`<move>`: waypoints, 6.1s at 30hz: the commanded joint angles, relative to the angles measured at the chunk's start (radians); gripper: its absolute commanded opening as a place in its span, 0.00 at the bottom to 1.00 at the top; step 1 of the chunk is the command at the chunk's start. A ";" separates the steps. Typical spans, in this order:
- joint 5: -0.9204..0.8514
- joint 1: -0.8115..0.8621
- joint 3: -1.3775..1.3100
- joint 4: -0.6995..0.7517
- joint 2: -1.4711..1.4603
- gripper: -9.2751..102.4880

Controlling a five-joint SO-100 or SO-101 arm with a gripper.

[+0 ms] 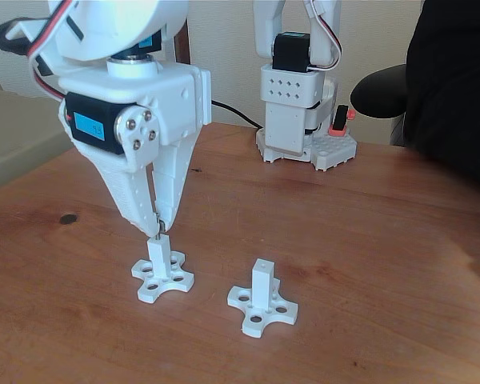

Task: Grab the screw and set it in the hole.

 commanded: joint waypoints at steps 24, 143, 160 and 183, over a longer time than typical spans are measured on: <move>-0.048 -0.017 -0.130 0.069 0.118 0.04; 0.057 -0.325 0.063 -0.049 0.117 0.04; 0.054 -0.316 0.058 -0.061 0.095 0.04; 0.055 -0.311 0.046 -0.077 0.080 0.04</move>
